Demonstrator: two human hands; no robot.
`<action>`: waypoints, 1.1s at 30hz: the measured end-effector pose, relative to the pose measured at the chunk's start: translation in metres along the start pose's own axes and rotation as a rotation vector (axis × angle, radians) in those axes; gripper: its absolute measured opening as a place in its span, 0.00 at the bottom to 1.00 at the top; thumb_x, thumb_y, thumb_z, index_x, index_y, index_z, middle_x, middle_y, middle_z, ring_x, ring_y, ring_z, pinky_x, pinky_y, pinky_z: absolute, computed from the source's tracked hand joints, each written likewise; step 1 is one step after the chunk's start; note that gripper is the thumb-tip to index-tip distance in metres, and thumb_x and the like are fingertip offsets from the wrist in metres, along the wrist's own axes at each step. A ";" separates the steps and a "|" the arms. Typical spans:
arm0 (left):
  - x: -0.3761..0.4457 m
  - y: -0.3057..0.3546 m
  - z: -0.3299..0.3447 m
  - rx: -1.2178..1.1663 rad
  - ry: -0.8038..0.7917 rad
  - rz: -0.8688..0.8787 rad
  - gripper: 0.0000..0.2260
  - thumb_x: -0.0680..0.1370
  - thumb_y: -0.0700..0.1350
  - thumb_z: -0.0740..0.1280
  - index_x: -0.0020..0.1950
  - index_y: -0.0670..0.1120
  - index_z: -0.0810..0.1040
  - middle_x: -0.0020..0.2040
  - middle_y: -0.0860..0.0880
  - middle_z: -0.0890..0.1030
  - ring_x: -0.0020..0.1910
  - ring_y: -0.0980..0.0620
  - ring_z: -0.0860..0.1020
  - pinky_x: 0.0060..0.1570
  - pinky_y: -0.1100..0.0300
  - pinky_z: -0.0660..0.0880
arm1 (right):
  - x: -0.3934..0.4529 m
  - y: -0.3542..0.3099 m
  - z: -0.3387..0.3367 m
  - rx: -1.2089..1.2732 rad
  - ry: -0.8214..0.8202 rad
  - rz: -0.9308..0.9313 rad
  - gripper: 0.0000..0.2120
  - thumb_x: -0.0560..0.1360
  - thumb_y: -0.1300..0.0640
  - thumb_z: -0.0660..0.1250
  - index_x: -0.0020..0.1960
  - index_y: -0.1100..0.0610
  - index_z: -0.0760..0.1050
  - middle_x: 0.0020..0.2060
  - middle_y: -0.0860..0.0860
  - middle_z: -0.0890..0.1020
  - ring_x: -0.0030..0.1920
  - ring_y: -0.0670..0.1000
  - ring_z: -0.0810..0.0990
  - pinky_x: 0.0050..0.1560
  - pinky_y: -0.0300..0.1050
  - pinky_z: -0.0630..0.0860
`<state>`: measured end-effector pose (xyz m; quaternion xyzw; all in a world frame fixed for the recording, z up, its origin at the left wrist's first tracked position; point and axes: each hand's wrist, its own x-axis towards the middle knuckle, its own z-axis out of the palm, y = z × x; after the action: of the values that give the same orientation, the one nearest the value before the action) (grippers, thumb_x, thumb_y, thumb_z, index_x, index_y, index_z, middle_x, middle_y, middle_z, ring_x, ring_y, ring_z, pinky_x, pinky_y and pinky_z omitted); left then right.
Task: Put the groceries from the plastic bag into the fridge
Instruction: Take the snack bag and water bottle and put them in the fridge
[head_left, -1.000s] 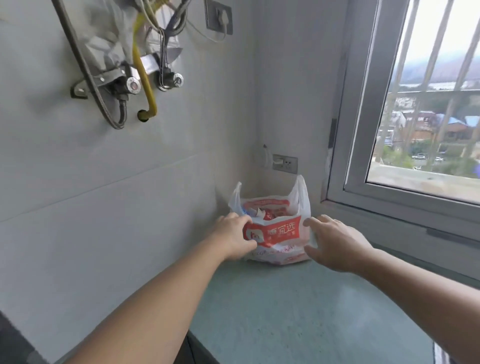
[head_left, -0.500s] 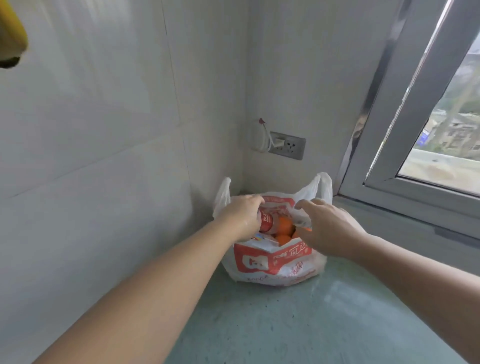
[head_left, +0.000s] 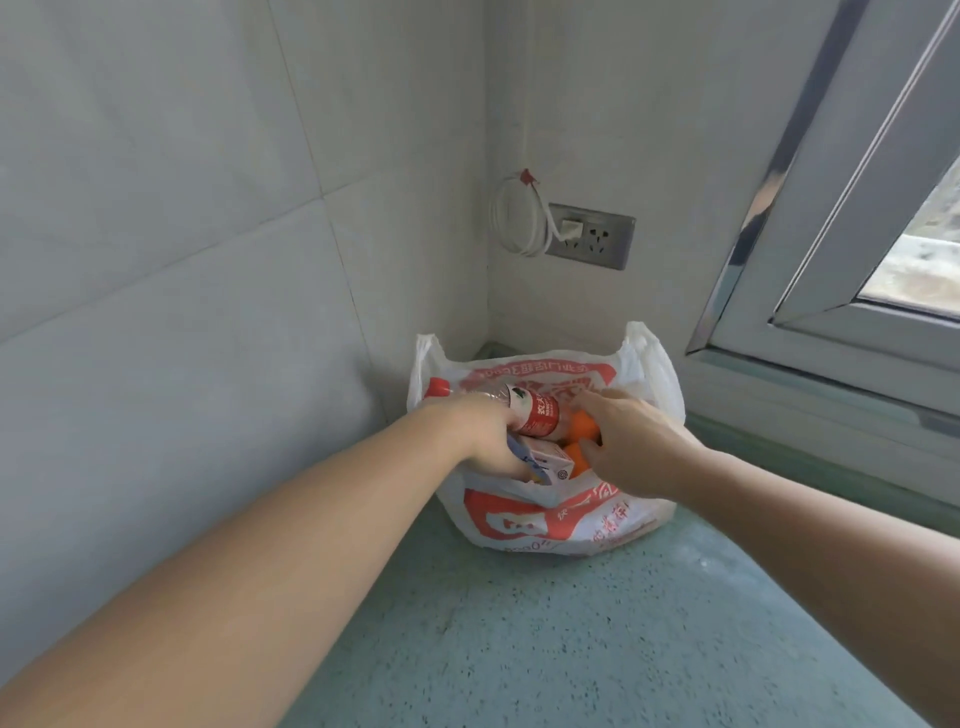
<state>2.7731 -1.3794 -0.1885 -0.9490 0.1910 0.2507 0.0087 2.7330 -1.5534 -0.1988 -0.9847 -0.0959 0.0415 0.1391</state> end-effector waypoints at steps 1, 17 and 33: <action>-0.002 -0.002 -0.001 -0.009 -0.020 0.004 0.27 0.74 0.64 0.64 0.69 0.52 0.71 0.63 0.49 0.76 0.55 0.47 0.75 0.48 0.57 0.72 | 0.004 0.000 0.003 -0.010 -0.002 -0.003 0.05 0.79 0.56 0.58 0.52 0.50 0.72 0.45 0.44 0.77 0.41 0.44 0.75 0.39 0.35 0.72; -0.012 -0.035 0.021 -0.027 0.031 -0.071 0.23 0.74 0.68 0.58 0.60 0.55 0.75 0.58 0.47 0.79 0.57 0.42 0.75 0.63 0.42 0.69 | 0.067 -0.033 0.048 -0.032 -0.096 0.005 0.16 0.77 0.61 0.60 0.64 0.55 0.70 0.57 0.53 0.78 0.51 0.53 0.77 0.49 0.44 0.75; -0.003 -0.040 0.052 0.160 0.361 0.131 0.31 0.67 0.73 0.66 0.50 0.46 0.74 0.45 0.48 0.82 0.41 0.47 0.79 0.35 0.56 0.66 | 0.137 -0.060 0.074 -0.066 -0.156 0.016 0.32 0.72 0.56 0.70 0.72 0.52 0.61 0.64 0.54 0.72 0.59 0.58 0.76 0.54 0.55 0.78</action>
<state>2.7605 -1.3356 -0.2361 -0.9604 0.2698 0.0608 0.0333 2.8487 -1.4494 -0.2607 -0.9833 -0.0999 0.1158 0.0985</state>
